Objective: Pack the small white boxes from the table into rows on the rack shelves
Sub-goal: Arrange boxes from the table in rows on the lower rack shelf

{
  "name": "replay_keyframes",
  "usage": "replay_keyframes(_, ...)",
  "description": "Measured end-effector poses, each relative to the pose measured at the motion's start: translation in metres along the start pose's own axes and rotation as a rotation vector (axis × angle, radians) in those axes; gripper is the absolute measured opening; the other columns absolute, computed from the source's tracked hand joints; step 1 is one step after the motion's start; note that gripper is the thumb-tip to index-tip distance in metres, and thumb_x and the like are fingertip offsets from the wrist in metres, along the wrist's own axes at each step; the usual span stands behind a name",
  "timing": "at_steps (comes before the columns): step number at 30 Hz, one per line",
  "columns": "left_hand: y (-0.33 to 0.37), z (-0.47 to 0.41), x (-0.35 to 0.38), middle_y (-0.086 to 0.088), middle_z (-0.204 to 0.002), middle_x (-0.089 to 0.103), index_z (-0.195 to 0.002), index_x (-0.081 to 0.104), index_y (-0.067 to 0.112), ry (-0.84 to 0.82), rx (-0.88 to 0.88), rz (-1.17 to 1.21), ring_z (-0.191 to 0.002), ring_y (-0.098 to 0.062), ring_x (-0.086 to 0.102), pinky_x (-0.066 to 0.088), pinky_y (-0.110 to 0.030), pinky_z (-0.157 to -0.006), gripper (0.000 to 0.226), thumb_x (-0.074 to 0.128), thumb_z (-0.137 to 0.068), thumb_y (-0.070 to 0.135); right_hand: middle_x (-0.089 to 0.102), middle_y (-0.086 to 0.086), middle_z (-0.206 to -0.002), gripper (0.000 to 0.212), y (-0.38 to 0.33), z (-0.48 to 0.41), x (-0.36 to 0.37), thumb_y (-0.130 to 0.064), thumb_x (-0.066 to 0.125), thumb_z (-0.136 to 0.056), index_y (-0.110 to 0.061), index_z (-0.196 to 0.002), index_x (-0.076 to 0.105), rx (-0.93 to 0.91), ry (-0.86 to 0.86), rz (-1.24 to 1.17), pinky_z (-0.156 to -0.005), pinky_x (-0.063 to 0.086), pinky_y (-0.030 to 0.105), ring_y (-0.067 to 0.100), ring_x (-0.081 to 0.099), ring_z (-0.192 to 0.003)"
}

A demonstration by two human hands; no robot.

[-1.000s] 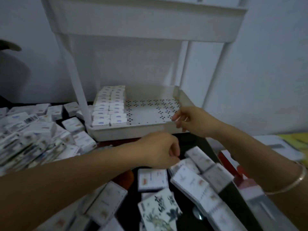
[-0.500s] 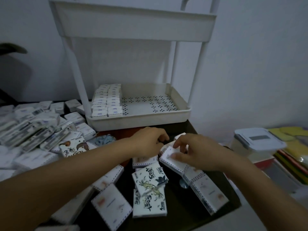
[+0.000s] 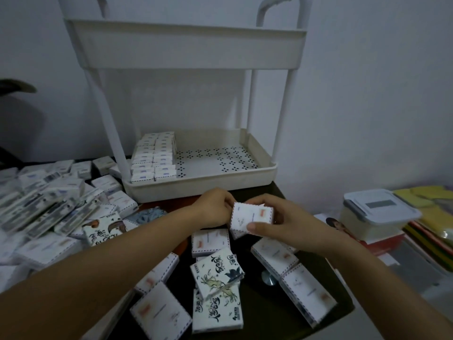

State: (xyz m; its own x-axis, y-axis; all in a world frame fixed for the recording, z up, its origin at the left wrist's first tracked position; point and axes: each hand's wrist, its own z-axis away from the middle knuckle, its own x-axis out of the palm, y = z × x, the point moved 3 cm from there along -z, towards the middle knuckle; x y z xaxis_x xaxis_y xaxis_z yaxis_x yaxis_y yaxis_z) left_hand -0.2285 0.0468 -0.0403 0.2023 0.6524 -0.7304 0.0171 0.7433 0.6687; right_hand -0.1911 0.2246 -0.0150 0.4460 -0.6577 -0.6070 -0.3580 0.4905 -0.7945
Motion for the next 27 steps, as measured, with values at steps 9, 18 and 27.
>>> replay_keyframes(9,-0.015,0.013,-0.052,-0.006,-0.098,0.065,-0.108,0.061,0.023,0.188,-0.047,0.411,-0.081,-0.020,0.070,0.061,-0.033,-0.064,0.031,0.074,-0.083,0.011,0.066,0.003,-0.090,0.027,0.003,-0.038,-0.011,-0.011,0.056,-0.095,-0.029,-0.115,0.057,0.052,0.213,-0.298,-0.057,0.048,0.026,0.008,0.060,-0.062)
replay_keyframes(18,-0.037,0.022,-0.105,-0.013,-0.108,0.065,-0.116,0.061,0.020,0.215,-0.090,0.622,-0.079,-0.015,0.071,0.058,-0.027,-0.057,0.031,0.061,-0.090,0.003,0.061,0.000,-0.107,0.040,-0.012,-0.120,-0.017,-0.011,0.045,-0.096,-0.033,-0.129,0.046,0.033,0.332,-0.318,-0.061,0.050,0.031,0.021,0.066,-0.071)
replay_keyframes(27,-0.050,-0.016,-0.131,-0.018,-0.111,0.066,-0.109,0.061,0.006,0.232,-0.143,0.704,-0.094,-0.028,0.070,0.060,-0.040,-0.068,0.021,0.055,-0.090,0.008,0.067,0.004,-0.089,0.016,-0.018,-0.178,-0.009,-0.018,0.053,-0.094,-0.032,-0.096,0.058,0.026,0.364,-0.171,-0.051,0.053,0.028,0.018,0.070,-0.056)
